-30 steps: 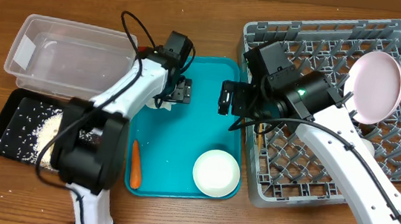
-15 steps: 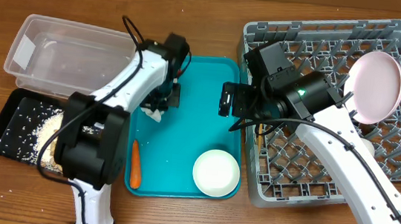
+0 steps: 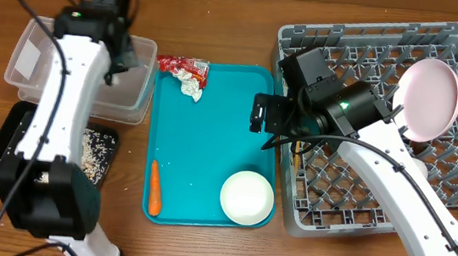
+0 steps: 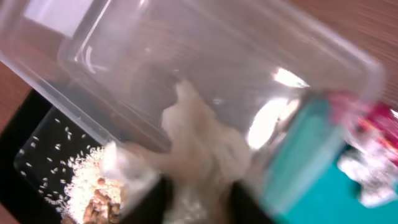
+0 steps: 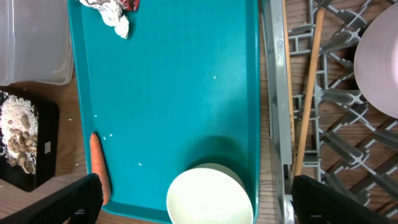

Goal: Sort waste into correct bins and load items into the dishwasher
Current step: 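Carry the tissue with the left gripper and drop it in the clear bin, then grasp the red snack wrapper on the tray with the left gripper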

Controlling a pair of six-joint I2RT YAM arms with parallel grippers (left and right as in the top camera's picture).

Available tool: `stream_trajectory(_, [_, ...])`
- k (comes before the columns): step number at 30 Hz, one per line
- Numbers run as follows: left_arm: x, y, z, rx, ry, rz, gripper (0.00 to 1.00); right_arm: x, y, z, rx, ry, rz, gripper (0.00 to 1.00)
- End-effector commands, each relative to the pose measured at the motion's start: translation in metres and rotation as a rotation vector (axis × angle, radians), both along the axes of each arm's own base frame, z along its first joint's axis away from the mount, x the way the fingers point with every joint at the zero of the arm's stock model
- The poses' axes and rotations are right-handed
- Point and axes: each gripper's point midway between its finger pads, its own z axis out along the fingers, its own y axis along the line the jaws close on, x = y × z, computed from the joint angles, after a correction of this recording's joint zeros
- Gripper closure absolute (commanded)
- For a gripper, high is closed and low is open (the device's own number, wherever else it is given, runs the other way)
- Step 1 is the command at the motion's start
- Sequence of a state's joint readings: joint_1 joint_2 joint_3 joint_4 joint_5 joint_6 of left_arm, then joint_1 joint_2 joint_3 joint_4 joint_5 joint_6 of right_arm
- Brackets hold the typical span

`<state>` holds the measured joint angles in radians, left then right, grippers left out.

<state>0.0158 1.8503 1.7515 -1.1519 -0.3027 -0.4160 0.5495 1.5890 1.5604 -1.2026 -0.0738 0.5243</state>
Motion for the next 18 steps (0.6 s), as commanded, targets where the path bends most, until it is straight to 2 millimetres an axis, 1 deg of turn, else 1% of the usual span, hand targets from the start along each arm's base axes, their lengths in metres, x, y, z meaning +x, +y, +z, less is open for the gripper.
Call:
stream_trajectory(1, [-0.004, 0.000, -0.035, -0.139, 0.081, 0.013, 0.19, 0.002, 0.000, 0.001, 0.003, -0.010, -0.010, 0.00])
stream_trajectory(3, [-0.005, 0.000, -0.034, -0.174, 0.078, 0.019, 0.19, 0.002, 0.000, 0.001, 0.003, -0.008, -0.010, 0.00])
stream_trajectory(4, [-0.005, -0.001, -0.029, -0.191, 0.068, 0.017, 0.19, 0.002, 0.000, 0.001, 0.003, -0.009, -0.010, 0.00])
stream_trajectory(6, [0.000, -0.010, -0.013, -0.236, 0.029, -0.004, 0.21, 0.002, 0.000, 0.001, 0.003, -0.009, -0.010, 0.00])
stream_trajectory(7, [0.004, -0.020, -0.004, -0.269, 0.007, -0.033, 0.21, 0.002, 0.000, 0.002, 0.004, -0.010, -0.010, 0.00])
stream_trajectory(9, [0.012, -0.045, 0.012, -0.329, -0.035, -0.149, 0.25, 0.003, 0.000, 0.002, 0.005, -0.012, -0.010, 0.00])
stream_trajectory(11, [0.020, -0.070, 0.020, -0.329, -0.062, -0.275, 0.25, 0.004, 0.001, 0.002, 0.008, -0.016, -0.010, 0.00])
stream_trajectory(14, [0.031, -0.105, 0.017, -0.265, -0.073, -0.455, 0.22, 0.006, 0.002, 0.003, 0.013, -0.025, -0.010, 0.00])
stream_trajectory(16, [0.040, -0.126, 0.008, -0.201, -0.074, -0.536, 0.18, 0.007, 0.002, 0.004, 0.015, -0.028, -0.010, 0.00])
stream_trajectory(18, [0.051, -0.143, -0.006, -0.133, -0.080, -0.570, 0.13, 0.007, 0.002, 0.004, 0.015, -0.028, -0.010, 0.00])
